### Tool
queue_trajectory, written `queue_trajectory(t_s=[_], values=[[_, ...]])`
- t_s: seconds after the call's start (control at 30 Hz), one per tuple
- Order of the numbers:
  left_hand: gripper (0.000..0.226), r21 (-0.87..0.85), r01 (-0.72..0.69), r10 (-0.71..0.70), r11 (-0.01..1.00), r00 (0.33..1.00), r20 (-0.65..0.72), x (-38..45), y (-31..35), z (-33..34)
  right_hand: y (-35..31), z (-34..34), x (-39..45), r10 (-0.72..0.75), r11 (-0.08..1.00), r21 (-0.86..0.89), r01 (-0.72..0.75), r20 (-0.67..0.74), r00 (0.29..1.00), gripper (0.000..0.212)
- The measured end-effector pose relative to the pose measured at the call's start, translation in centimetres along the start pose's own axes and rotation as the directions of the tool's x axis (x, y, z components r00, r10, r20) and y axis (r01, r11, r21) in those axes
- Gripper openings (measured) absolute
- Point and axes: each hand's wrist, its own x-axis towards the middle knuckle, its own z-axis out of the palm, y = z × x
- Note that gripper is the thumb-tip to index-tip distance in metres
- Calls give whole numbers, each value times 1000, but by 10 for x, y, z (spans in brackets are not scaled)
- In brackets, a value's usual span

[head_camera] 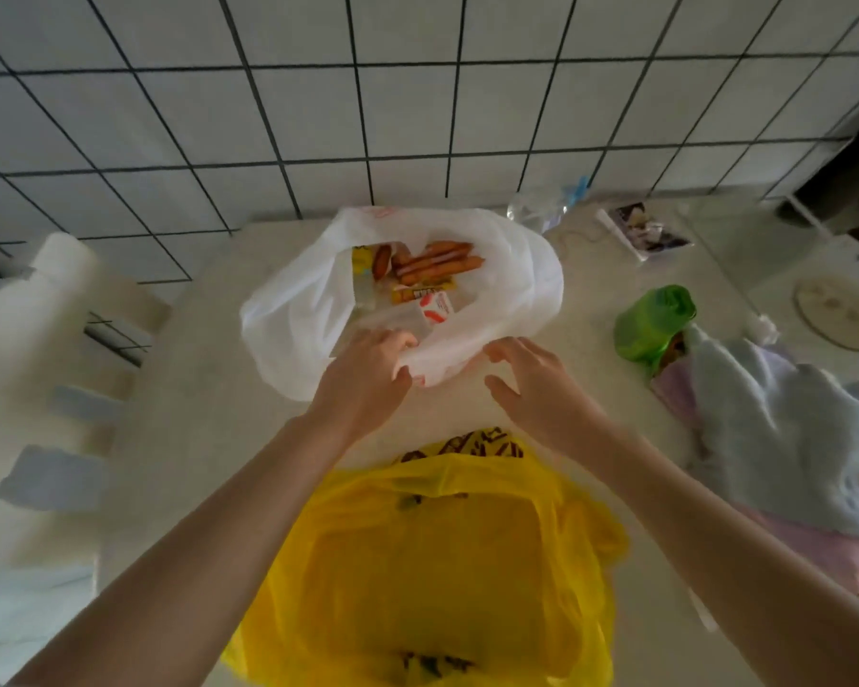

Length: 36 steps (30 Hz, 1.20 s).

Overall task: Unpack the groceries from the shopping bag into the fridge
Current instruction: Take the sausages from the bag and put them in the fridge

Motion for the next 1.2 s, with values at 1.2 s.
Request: queue_trajectory(t_s=[1.2], values=[[82, 545, 37, -148, 837, 976, 161, 260, -123, 47, 111, 55, 333, -473, 475, -593, 650, 450, 757, 77]])
